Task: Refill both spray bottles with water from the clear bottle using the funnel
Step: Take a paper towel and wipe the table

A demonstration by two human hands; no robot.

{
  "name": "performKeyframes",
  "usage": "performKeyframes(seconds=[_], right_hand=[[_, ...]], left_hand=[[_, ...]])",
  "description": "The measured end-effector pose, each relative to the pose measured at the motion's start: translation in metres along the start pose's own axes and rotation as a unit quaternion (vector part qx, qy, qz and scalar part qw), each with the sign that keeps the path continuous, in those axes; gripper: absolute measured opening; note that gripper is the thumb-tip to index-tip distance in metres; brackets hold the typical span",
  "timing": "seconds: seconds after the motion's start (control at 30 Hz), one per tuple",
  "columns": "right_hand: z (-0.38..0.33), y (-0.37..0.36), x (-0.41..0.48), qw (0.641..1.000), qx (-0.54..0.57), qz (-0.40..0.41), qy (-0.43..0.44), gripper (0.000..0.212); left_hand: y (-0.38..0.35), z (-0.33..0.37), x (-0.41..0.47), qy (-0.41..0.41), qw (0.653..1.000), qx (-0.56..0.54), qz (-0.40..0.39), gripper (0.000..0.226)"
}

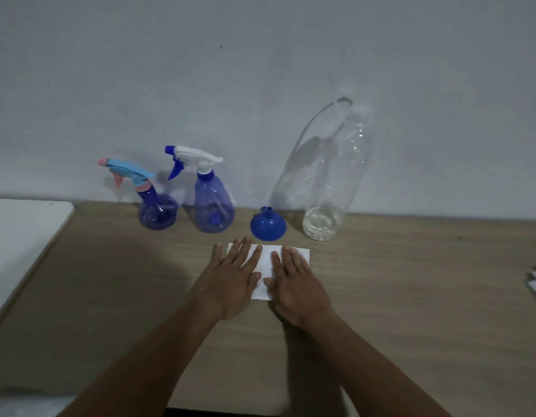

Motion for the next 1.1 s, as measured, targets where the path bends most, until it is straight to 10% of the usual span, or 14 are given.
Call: performKeyframes(seconds=[0.47, 1.1], right_hand=[[0.081, 0.002, -0.085, 1.0, -0.007, 0.005, -0.019, 0.076], [-0.056, -0.017, -0.082, 0.991, 0.02, 0.04, -0.129, 0.077]], left_hand=[[-0.004, 0.116, -0.001, -0.001, 0.999, -0.019, -0.035, 0.08], [-0.01, 0.008, -0.08, -0.041, 0.995, 0.02, -0.085, 0.066]])
Point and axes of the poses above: each hand's wrist, its own x-axis towards the middle knuckle, its own y-axis out of the back of the hand, z = x × y, the point moved 10 cm from there along x, towards the middle knuckle, and after that the axes turned 14 degrees about y, right-handed, at the moved point
